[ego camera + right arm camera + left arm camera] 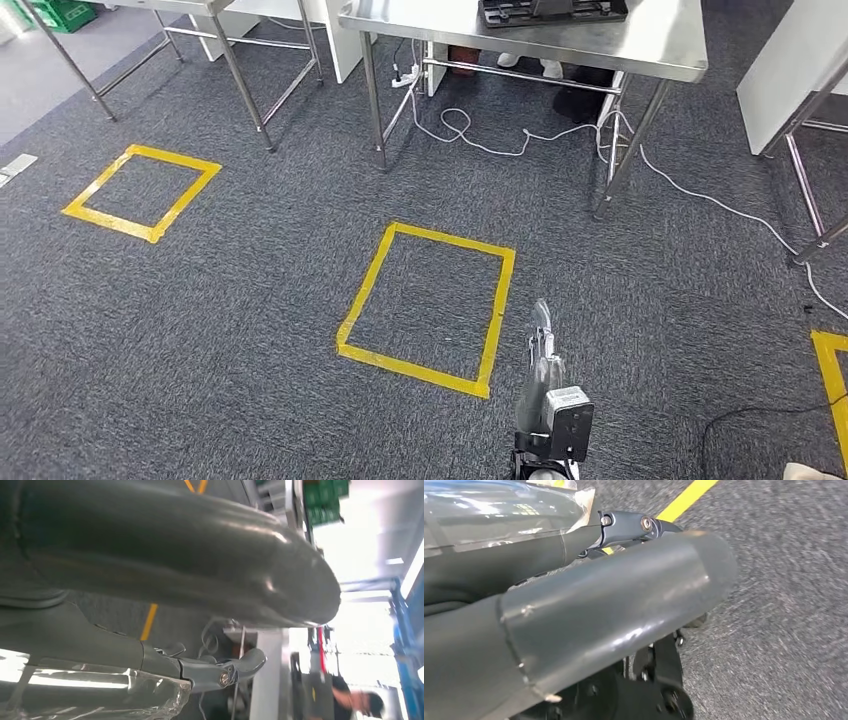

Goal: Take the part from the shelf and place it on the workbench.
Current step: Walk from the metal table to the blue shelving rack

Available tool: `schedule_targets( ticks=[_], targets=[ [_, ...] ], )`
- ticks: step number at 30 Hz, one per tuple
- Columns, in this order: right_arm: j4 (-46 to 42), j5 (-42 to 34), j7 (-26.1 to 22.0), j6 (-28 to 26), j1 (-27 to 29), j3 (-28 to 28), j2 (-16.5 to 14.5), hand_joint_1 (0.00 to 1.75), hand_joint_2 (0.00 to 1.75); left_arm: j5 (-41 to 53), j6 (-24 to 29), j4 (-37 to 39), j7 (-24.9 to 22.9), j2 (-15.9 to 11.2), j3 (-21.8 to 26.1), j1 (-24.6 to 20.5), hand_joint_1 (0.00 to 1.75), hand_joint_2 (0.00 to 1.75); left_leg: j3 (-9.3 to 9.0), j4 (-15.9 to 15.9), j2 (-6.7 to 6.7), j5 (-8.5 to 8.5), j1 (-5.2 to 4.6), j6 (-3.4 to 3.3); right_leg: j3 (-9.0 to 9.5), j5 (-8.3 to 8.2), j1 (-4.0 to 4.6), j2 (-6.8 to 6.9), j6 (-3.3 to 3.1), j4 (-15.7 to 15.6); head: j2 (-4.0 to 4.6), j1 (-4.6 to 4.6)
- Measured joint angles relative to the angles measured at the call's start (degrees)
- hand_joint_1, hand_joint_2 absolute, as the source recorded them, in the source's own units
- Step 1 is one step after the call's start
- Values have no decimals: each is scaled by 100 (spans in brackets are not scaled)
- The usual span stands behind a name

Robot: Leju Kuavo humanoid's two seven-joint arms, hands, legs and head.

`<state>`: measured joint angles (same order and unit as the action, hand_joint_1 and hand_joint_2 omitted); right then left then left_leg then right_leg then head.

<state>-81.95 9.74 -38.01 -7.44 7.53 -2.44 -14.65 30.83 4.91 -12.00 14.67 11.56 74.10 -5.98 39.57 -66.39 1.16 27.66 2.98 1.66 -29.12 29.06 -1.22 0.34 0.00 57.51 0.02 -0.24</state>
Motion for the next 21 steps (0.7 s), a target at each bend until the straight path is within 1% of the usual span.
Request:
schedule_targets(
  ticks=[1,2,3,4,5,6,7,8,9,10,11,12,13,14,15,16,17,18,19,20,21],
  targets=[
    [209,-33,1,20,-136,-86,2,0,0,-40,-2,0,42,2,50,2,0,0,121,-370,-80,195,-47,-75,-21,-21,56,99,-40,2,0,9],
    [368,-56,1,25,-234,-129,4,0,0,-49,-14,0,69,4,84,5,0,0,122,-509,-115,257,-103,-156,-38,-31,113,190,-63,5,0,13],
    [422,-61,1,24,-268,-140,7,0,0,-36,-31,-1,72,3,89,9,0,0,-94,-189,-173,110,-158,-253,-36,-28,150,253,-65,4,0,13],
    [449,-62,1,22,-291,-146,9,0,0,-24,-45,-2,70,-2,93,7,0,0,-343,236,-262,-28,-215,-341,-33,-20,188,294,-64,9,0,11],
    [461,-63,0,21,-300,-151,17,0,0,-7,-58,-4,67,-3,93,3,0,0,-502,528,-336,-105,-262,-393,-35,-14,209,324,-60,11,0,8],
    [472,-68,0,20,-301,-154,30,0,0,15,-69,-5,63,-4,93,0,0,0,-579,683,-387,-129,-299,-423,-40,-9,225,357,-55,13,0,10],
    [482,-82,-1,17,-294,-153,48,0,0,32,-75,-7,57,-3,92,-1,0,0,-583,726,-389,-124,-324,-426,-44,-5,236,394,-48,12,0,10],
    [488,-105,-1,13,-286,-149,68,0,0,55,-81,-7,51,4,92,1,0,0,-575,747,-346,-141,-328,-426,-44,-2,235,431,-39,7,0,12],
    [491,-136,-1,8,-276,-140,91,0,0,81,-85,-7,45,13,91,4,0,0,-582,779,-309,-163,-313,-435,-53,17,236,431,-21,27,0,14],
    [489,-169,-3,4,-264,-122,115,0,0,112,-91,-7,40,21,90,5,0,0,-592,814,-271,-189,-293,-451,-82,65,234,374,-4,94,0,11],
    [481,-197,-5,-2,-240,-91,140,0,0,156,-98,-7,34,29,86,2,0,0,-599,847,-234,-218,-270,-470,-162,168,229,277,6,272,0,6],
    [462,-222,-5,-7,-194,-43,165,0,0,212,-111,-7,25,38,75,-1,0,0,-597,866,-193,-241,-253,-486,-299,316,208,164,8,567,0,2],
    [414,-238,1,-11,-114,26,180,0,0,281,-126,-7,12,40,55,-3,0,0,-582,868,-139,-252,-251,-503,-477,488,185,75,3,953,0,-1],
    [339,-247,17,-16,-4,109,189,0,0,350,-145,-7,-6,43,31,-2,0,0,-566,867,-77,-261,-250,-509,-663,639,161,30,10,1351,0,-4],
    [249,-252,38,-17,113,197,191,0,0,410,-162,-7,-24,45,4,3,0,0,-556,865,-12,-267,-248,-508,-790,717,135,12,37,1621,0,-2],
    [149,-251,62,-14,222,284,189,0,0,450,-174,-7,-39,46,-23,7,0,0,-552,862,51,-272,-245,-503,-822,703,111,1,87,1688,0,-4],
    [59,-246,81,-10,303,355,187,0,0,475,-183,-7,-50,46,-48,10,0,0,-553,861,107,-278,-242,-493,-739,595,87,-12,150,1509,0,-8],
    [-23,-234,95,-5,361,415,182,0,0,502,-188,-7,-56,47,-72,10,0,0,-557,859,155,-284,-238,-480,-564,431,66,-42,210,1138,0,-11],
    [-109,-209,105,2,410,476,168,0,0,537,-195,-7,-63,48,-100,8,0,0,-556,854,198,-290,-245,-461,-365,268,53,-118,249,694,0,-16],
    [-200,-175,110,12,465,541,139,0,0,582,-204,-7,-72,49,-129,4,0,0,-552,846,243,-290,-258,-435,-209,133,49,-186,253,327,0,-11],
    [-285,-140,114,25,526,610,102,0,0,625,-215,-7,-79,49,-159,1,0,0,-544,840,282,-293,-270,-404,-115,51,55,-238,235,90,0,-1]
  ],
)
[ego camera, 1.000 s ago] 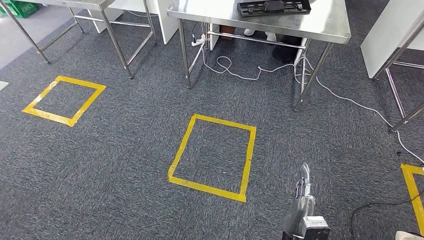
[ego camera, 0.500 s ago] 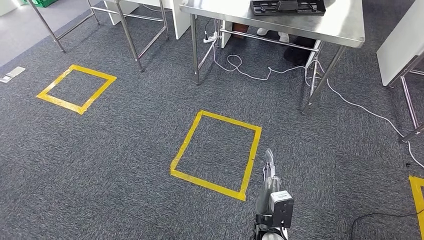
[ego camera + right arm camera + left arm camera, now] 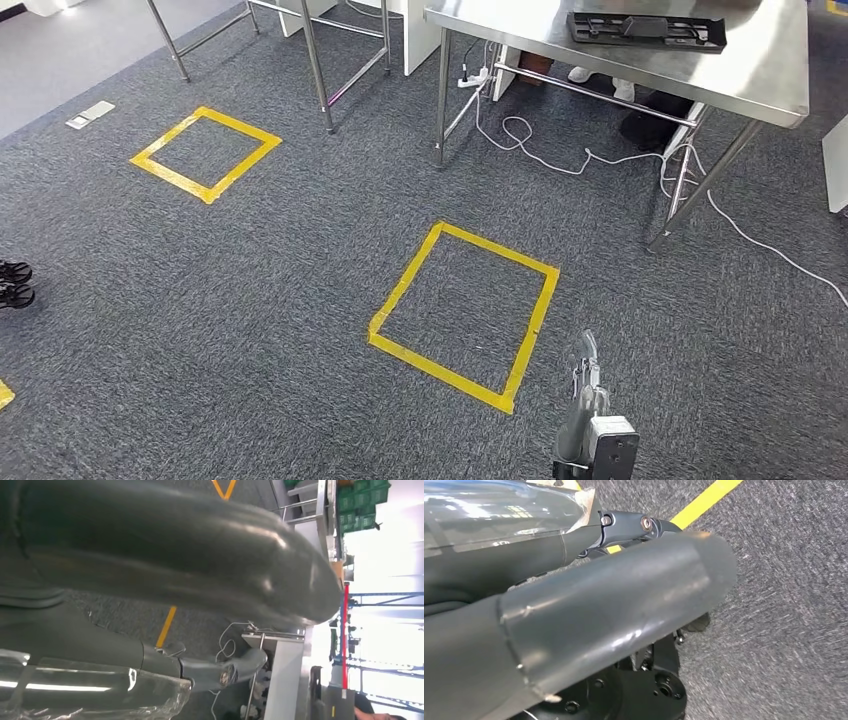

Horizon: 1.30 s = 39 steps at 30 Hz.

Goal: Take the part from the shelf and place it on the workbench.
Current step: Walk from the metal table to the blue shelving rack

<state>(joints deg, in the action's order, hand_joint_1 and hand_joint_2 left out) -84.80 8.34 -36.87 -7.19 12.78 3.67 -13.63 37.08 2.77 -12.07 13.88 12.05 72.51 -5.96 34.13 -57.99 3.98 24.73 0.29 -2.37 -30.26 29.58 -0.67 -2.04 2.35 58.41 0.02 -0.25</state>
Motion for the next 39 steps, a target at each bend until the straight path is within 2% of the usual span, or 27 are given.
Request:
schedule_targets(
  ticks=[2,3,5,6,8,9,10,11,12,13,15,16,18,20,21,23,24,25,26,27,29,31,33,34,36,37,39],
  targets=[
    [-136,59,2,42,115,140,-82,0,0,48,-17,0,-16,-1,-58,6,0,0,19,8,79,-16,-5,77,32,-66,22,6,-73,-117,0,18],
    [-173,76,2,65,149,188,-112,0,0,53,-19,0,-20,-2,-73,11,0,0,33,-1,77,-20,9,110,51,-91,-11,43,-114,-137,0,24],
    [-213,97,-2,107,185,255,-165,0,0,53,-17,0,-24,-3,-85,17,0,0,132,-211,-75,133,25,159,93,-143,-73,121,-214,-177,0,39],
    [-222,102,-3,117,202,281,-188,0,0,52,-15,0,-24,-4,-86,13,0,0,246,-481,-184,303,36,177,108,-160,-101,169,-255,-190,0,51],
    [-228,109,-4,122,235,331,-219,0,0,51,-14,0,-24,-3,-90,7,0,0,595,-1256,-310,697,57,228,101,-163,-82,275,-291,-189,0,67],
    [-227,112,-4,128,245,351,-228,0,0,46,-14,0,-24,-3,-90,7,0,0,737,-1568,-334,806,77,259,97,-162,-78,328,-290,-187,0,65],
    [-226,115,-4,139,246,366,-234,0,0,37,-14,0,-24,-3,-90,10,0,0,791,-1698,-355,813,100,285,93,-161,-80,377,-288,-186,0,67],
    [-223,119,-5,161,242,379,-239,0,0,20,-8,0,-24,-4,-90,12,0,0,719,-1577,-385,711,125,307,95,-156,-86,422,-281,-185,0,68],
    [-214,122,-11,188,230,389,-243,0,0,-7,2,0,-24,-4,-89,11,0,0,539,-1254,-433,541,150,324,103,-148,-95,462,-268,-182,0,68],
    [-197,125,-20,214,208,400,-242,0,0,-38,15,1,-22,-1,-88,6,0,0,298,-827,-545,375,171,334,114,-134,-92,499,-244,-173,0,71],
    [-138,126,-56,251,134,416,-233,0,0,-98,47,1,-18,9,-87,-15,0,0,-40,-215,-696,198,172,312,99,-89,-49,560,-165,-144,0,63],
    [-97,123,-75,261,83,420,-226,0,0,-123,63,1,-15,15,-86,-24,0,0,-95,-101,-727,191,154,282,93,-72,-22,591,-120,-140,0,49],
    [-7,111,-111,269,-22,421,-210,0,0,-155,90,0,-15,20,-81,-29,0,0,-74,-84,-629,188,100,195,124,-66,1,663,-33,-155,0,15],
    [114,89,-138,260,-125,417,-187,0,0,-176,115,0,-20,31,-73,-30,0,0,-59,-54,-539,138,78,91,96,14,-17,601,25,-37,0,8],
    [192,78,-152,234,-175,414,-171,0,0,-192,135,0,-30,36,-68,-32,0,0,-49,-39,-490,109,78,41,6,129,-30,516,23,164,0,-2],
    [392,74,-178,126,-277,406,-130,0,0,-232,181,0,-59,41,-60,-34,0,0,-22,-32,-392,81,72,-16,-344,461,-48,325,-24,877,0,-20],
    [507,66,-184,63,-328,401,-109,0,0,-253,203,0,-74,43,-56,-33,0,0,-8,-33,-337,73,62,-32,-534,593,-46,281,-33,1250,0,-21],
    [626,48,-186,11,-373,395,-86,0,0,-265,225,0,-86,45,-53,-32,0,0,3,-34,-275,68,48,-40,-667,653,-40,257,-23,1498,0,-21],
    [738,11,-185,-18,-418,390,-65,0,0,-274,241,0,-95,47,-51,-31,0,0,8,-36,-211,63,35,-46,-696,616,-32,242,7,1532,0,-21],
    [864,-51,-179,-37,-480,387,-43,0,0,-275,253,0,-105,49,-49,-31,0,0,8,-37,-149,60,25,-48,-618,495,-27,221,45,1348,0,-21],
    [1255,-224,-146,-126,-716,397,25,0,0,-265,263,1,-127,51,-48,-32,0,0,-4,-38,-52,52,16,-39,-259,139,-14,97,94,540,0,-21],
    [1852,-457,-100,-292,-1036,471,124,0,0,-223,262,2,-156,53,-47,-33,0,0,-4,-40,11,40,1,-5,-24,-76,28,-15,38,-40,0,-20],
    [2564,-755,-61,-393,-1339,637,231,0,0,-159,262,2,-192,54,-48,-31,0,0,11,-33,63,20,2,45,10,-122,85,1,-49,-133,0,-16],
    [2998,-899,5,-459,-1511,760,283,0,0,-131,264,2,-213,52,-49,-28,0,0,27,-45,73,15,15,71,29,-149,53,35,-98,-154,0,-11],
    [3819,-1021,242,-734,-1834,985,375,0,0,-100,279,2,-253,42,-51,-27,0,0,112,-203,-43,117,23,108,75,-200,-4,116,-196,-205,0,0],
    [4213,-1002,424,-943,-1969,1071,410,0,0,-96,291,2,-268,35,-52,-30,0,0,225,-446,-142,268,26,124,85,-218,-39,167,-246,-229,0,12],
    [4873,-940,744,-1256,-2142,1177,461,0,0,-96,315,2,-282,23,-54,-35,0,0,571,-1177,-292,663,38,168,81,-213,-22,277,-297,-230,0,25]
  ],
)
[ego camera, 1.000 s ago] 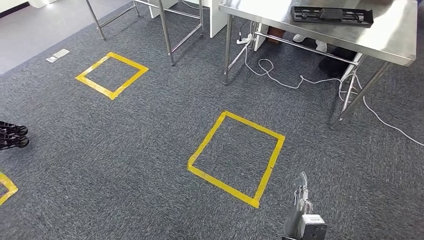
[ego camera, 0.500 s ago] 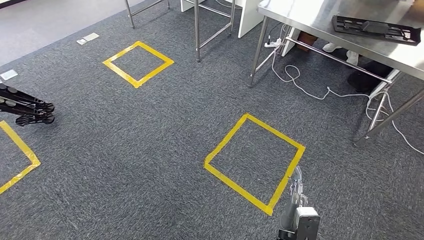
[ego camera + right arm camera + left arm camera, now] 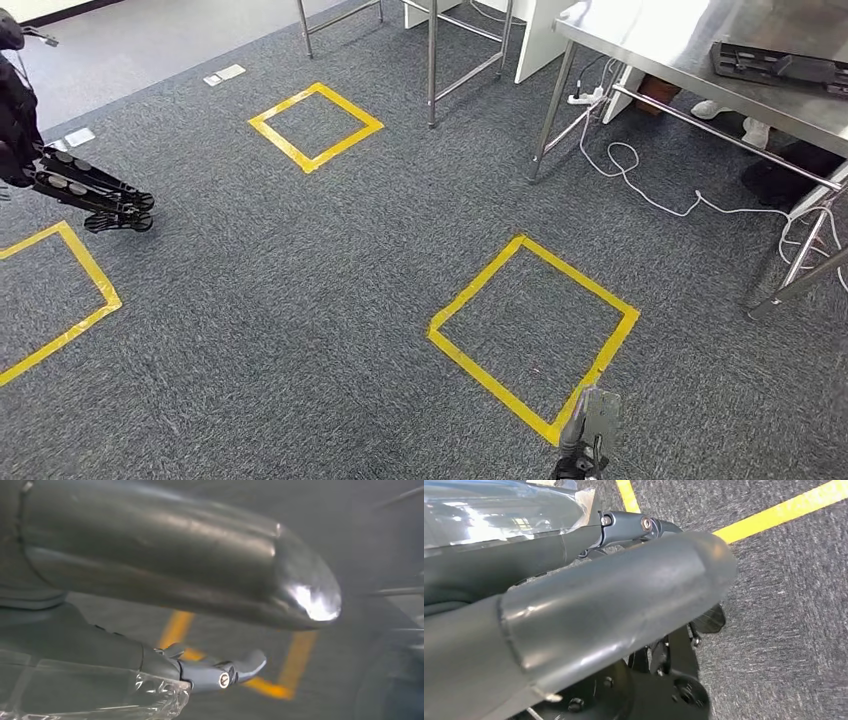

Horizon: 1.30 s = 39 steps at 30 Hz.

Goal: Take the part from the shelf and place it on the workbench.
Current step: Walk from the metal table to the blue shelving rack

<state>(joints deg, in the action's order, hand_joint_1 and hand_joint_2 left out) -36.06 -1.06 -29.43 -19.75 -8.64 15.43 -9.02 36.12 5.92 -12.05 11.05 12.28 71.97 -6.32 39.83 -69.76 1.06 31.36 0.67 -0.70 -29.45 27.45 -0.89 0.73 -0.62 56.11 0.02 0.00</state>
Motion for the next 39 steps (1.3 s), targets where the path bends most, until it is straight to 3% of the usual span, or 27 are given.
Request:
schedule_targets(
  ticks=[1,2,3,6,8,10,12,14,16,17,18,19,21,23,25,27,28,30,32,33,34,37,39],
  targets=[
    [309,16,123,-89,-62,48,22,0,0,-1,8,0,-3,-7,0,0,0,0,165,-343,-26,139,18,29,-4,5,2,59,-4,1,0,1],
    [566,26,194,-131,-109,91,37,0,0,-3,13,-1,-4,-14,0,2,0,0,247,-511,-47,169,41,58,-8,7,-1,115,-3,3,0,0],
    [782,34,231,-156,-150,125,49,0,0,-4,15,-1,-5,-22,0,4,0,0,221,-468,-76,93,71,87,-9,13,-10,162,5,7,0,3],
    [1219,46,274,-183,-272,185,80,0,0,-6,16,1,-7,-40,0,-2,0,0,-342,567,-307,-388,143,161,-2,77,-17,266,104,69,0,12],
    [1400,85,369,-231,-348,210,111,0,0,-9,17,5,-6,-41,0,-20,0,0,-552,976,-390,-485,126,126,-22,131,32,325,194,121,0,1],
    [1546,133,576,-307,-407,225,133,0,0,-17,20,7,-3,-43,0,-28,0,0,-541,1008,-298,-475,70,27,-7,152,64,399,260,121,0,-29],
    [1681,145,913,-388,-437,244,145,0,0,-15,30,7,-1,-45,0,-28,0,0,-541,1036,-216,-501,41,-72,-21,216,37,333,312,194,0,-42],
    [1843,135,1417,-518,-401,292,149,0,0,39,52,5,-5,-50,-5,-37,0,0,-542,1060,-133,-528,45,-162,-246,466,-6,120,303,670,0,-50],
    [2014,139,1893,-662,-262,349,158,0,0,124,68,5,-15,-54,-16,-41,0,0,-530,1060,-9,-532,32,-201,-638,775,-11,-6,273,1466,0,-54],
    [2084,161,2084,-735,-160,368,167,0,0,166,70,6,-24,-54,-21,-37,0,0,-528,1059,65,-532,23,-203,-782,840,-8,-27,283,1727,0,-55],
    [2148,195,2283,-818,-51,380,173,0,0,217,70,7,-41,-53,-28,-33,0,0,-530,1058,140,-532,14,-204,-833,812,-2,-45,310,1781,0,-56],
    [2204,247,2522,-906,47,387,178,0,0,272,71,8,-64,-52,-39,-30,0,0,-535,1057,208,-533,8,-203,-766,694,2,-65,347,1595,0,-57],
    [2296,439,3144,-1054,190,375,182,0,0,368,63,9,-112,-52,-80,-28,0,0,-548,1055,313,-532,0,-196,-428,353,7,-169,392,807,0,-58],
    [2365,764,3828,-1159,274,292,167,0,0,432,37,9,-129,-52,-135,-28,0,0,-554,1052,377,-525,-14,-157,-201,148,43,-269,334,270,0,-55],
    [2402,1004,4281,-1251,329,165,126,0,0,495,11,10,-131,-52,-182,-24,0,0,-549,1065,419,-534,-12,-89,-157,100,93,-263,222,194,0,-54],
    [2412,1123,4437,-1329,357,62,67,0,0,587,4,10,-153,-57,-227,-18,0,0,-520,1011,368,-498,3,-31,-117,47,50,-203,113,143,0,-47],
    [2415,1186,4446,-1366,365,10,39,0,0,645,0,11,-174,-60,-262,-17,0,0,-461,875,280,-399,2,-9,-106,22,26,-159,50,114,0,-38],
    [2424,1308,4397,-1431,390,-97,10,0,0,773,-27,12,-228,-63,-347,-18,0,0,-201,273,61,-32,0,24,-96,11,32,-54,-35,91,0,-28],
    [2442,1456,4343,-1492,413,-188,12,0,0,894,-59,14,-292,-64,-437,-12,0,0,85,-371,-29,248,24,65,-104,16,59,66,-65,93,0,-27],
    [2451,1555,4327,-1518,418,-243,18,0,0,940,-63,15,-323,-65,-478,-6,0,0,115,-461,-55,244,40,83,-110,17,66,121,-64,95,0,-26],
    [2459,1657,4313,-1540,419,-308,19,0,0,978,-62,15,-352,-65,-519,0,0,0,30,-334,-88,143,59,96,-114,18,68,170,-63,97,0,-25],
    [2468,1857,4285,-1589,409,-504,-2,0,0,1049,-53,16,-396,-65,-613,-9,0,0,-588,755,-305,-277,83,85,-113,41,91,286,-22,127,0,-28],
    [2473,1900,4282,-1612,402,-588,-7,0,0,1068,-52,16,-402,-66,-644,-24,0,0,-742,1061,-350,-340,47,25,-106,56,120,344,44,143,0,-39]
  ],
)
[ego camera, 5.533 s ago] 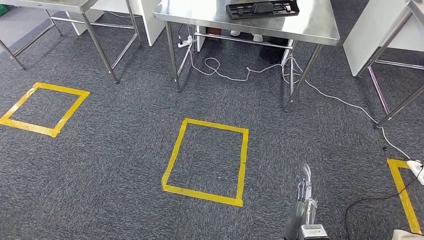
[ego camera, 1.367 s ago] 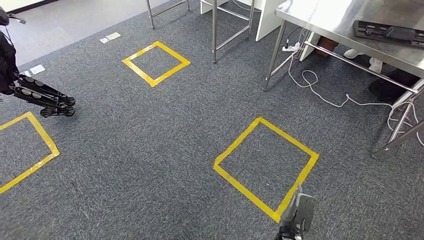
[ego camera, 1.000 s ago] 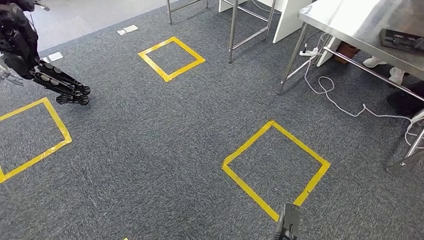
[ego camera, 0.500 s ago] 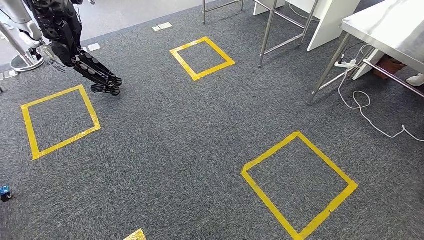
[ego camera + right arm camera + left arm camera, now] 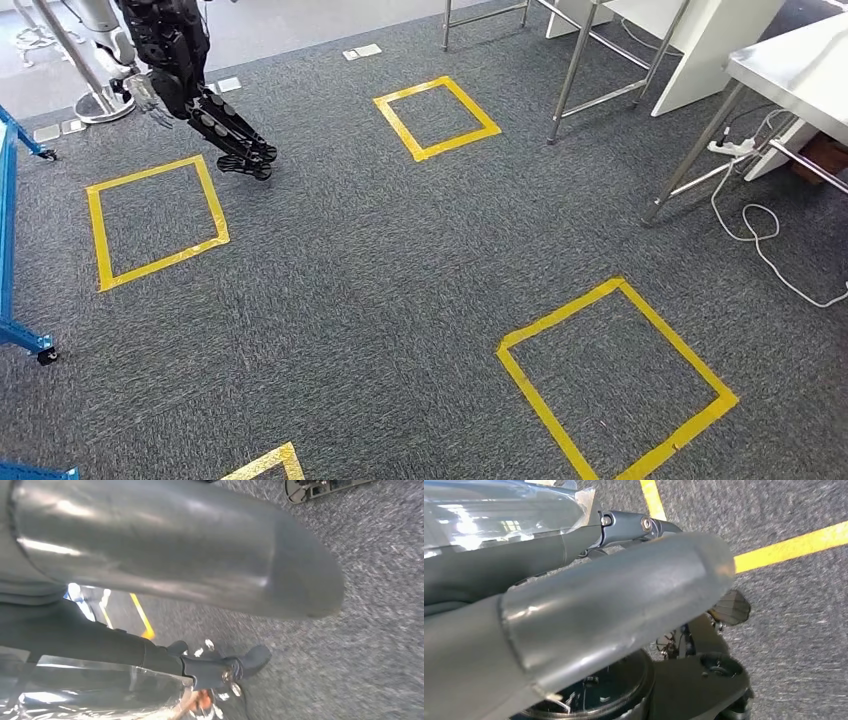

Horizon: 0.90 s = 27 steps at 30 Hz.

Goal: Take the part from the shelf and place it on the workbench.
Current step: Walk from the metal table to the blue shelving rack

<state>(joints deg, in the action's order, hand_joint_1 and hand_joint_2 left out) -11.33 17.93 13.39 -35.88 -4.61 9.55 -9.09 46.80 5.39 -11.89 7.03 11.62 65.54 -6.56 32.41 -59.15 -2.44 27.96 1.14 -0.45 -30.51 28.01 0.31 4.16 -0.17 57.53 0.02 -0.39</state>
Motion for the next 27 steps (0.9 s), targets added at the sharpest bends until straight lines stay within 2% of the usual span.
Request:
schedule_targets(
  ticks=[2,4,5,7,8,9,10,11,12,13,14,15,17,18,19,20,22,23,24,25,26,27],
  targets=[
    [3,21,1,-8,-6,-58,-6,0,0,4,1,0,-2,-4,-24,-2,0,0,9,26,91,-40,-26,-81,11,1,3,46,74,-2,0,-4],
    [5,60,10,-20,-6,-112,-13,0,0,20,1,0,-5,-5,-60,-2,0,0,7,83,165,-101,-16,-171,-57,114,-20,-60,114,157,0,-10],
    [9,78,18,-32,0,-131,-14,0,0,38,1,0,-8,-4,-79,-4,0,0,10,110,204,-131,-3,-211,-159,253,-33,-162,111,389,0,-19],
    [19,63,32,-62,19,-146,-15,0,0,80,-2,0,-16,-4,-110,-6,0,0,43,116,289,-153,-12,-243,-471,597,-74,-327,76,1092,0,-33],
    [22,35,36,-75,27,-147,-14,0,0,102,-3,0,-24,-5,-120,-5,0,0,57,115,342,-160,-17,-246,-603,710,-87,-354,81,1396,0,-35],
    [25,2,41,-88,36,-147,-12,0,0,119,-4,0,-32,-5,-128,-1,0,0,67,113,398,-166,-21,-243,-657,744,-96,-366,108,1540,0,-35],
    [26,-27,46,-101,44,-146,-8,0,0,144,-5,0,-42,-6,-135,4,0,0,71,111,458,-173,-21,-236,-602,683,-105,-376,156,1462,0,-37],
    [27,-50,50,-110,48,-145,-2,0,0,167,-4,0,-51,-5,-140,7,0,0,70,109,518,-180,-18,-224,-440,543,-120,-399,214,1157,0,-37],
    [28,-64,54,-117,52,-143,3,0,0,192,-4,0,-58,-5,-147,9,0,0,69,107,575,-186,-14,-208,-228,383,-146,-467,269,727,0,-42],
    [31,-71,55,-123,52,-141,4,0,0,219,-2,0,-65,-5,-161,9,0,0,69,106,624,-194,-20,-182,-51,251,-151,-547,296,356,0,-47],
    [32,-73,55,-132,48,-139,0,0,0,237,-1,0,-70,-5,-183,7,0,0,74,103,662,-201,-26,-152,64,162,-151,-610,290,97,0,-52],
    [34,-71,54,-141,44,-137,-4,0,0,251,2,0,-76,-6,-203,8,0,0,82,104,693,-210,-31,-120,115,129,-136,-651,267,-17,0,-58],
    [36,-61,53,-162,35,-136,-11,0,0,270,7,2,-87,-6,-231,16,0,0,101,110,749,-235,-21,-50,129,96,-102,-603,192,-23,0,-55],
    [36,-55,53,-168,33,-136,-11,0,0,281,11,3,-92,-5,-233,23,0,0,119,87,720,-222,-9,-24,143,78,-111,-562,159,-34,0,-52],
    [36,-48,53,-174,33,-136,-14,0,0,289,19,4,-94,-5,-234,26,0,0,168,-13,635,-153,-3,-4,147,59,-123,-517,104,-45,0,-42],
    [36,-43,53,-180,36,-136,-19,0,0,296,30,4,-95,-6,-236,25,0,0,264,-222,527,-19,-1,7,149,47,-131,-466,45,-59,0,-37],
    [38,-32,53,-187,46,-136,-26,0,0,301,50,4,-94,-6,-238,22,0,0,594,-953,335,365,-1,26,140,50,-101,-352,-38,-64,0,-24],
    [39,-30,53,-189,51,-136,-27,0,0,303,57,4,-93,-6,-239,24,0,0,758,-1314,307,508,2,35,135,55,-80,-291,-53,-64,0,-25],
    [39,-29,53,-190,56,-136,-27,0,0,305,63,4,-93,-6,-240,30,0,0,853,-1535,290,560,5,41,124,58,-64,-230,-58,-63,0,-26],
    [40,-29,53,-191,58,-136,-27,0,0,307,68,4,-92,-6,-241,37,0,0,842,-1543,270,507,7,43,115,64,-54,-175,-63,-63,0,-25],
    [40,-29,53,-191,58,-136,-28,0,0,310,76,4,-91,-6,-243,42,0,0,709,-1316,239,367,8,39,110,69,-50,-125,-68,-62,0,-25],
    [40,-27,53,-191,55,-136,-30,0,0,314,88,4,-88,-7,-247,43,0,0,487,-932,174,193,8,30,113,78,-47,-80,-68,-61,0,-25]
  ],
)
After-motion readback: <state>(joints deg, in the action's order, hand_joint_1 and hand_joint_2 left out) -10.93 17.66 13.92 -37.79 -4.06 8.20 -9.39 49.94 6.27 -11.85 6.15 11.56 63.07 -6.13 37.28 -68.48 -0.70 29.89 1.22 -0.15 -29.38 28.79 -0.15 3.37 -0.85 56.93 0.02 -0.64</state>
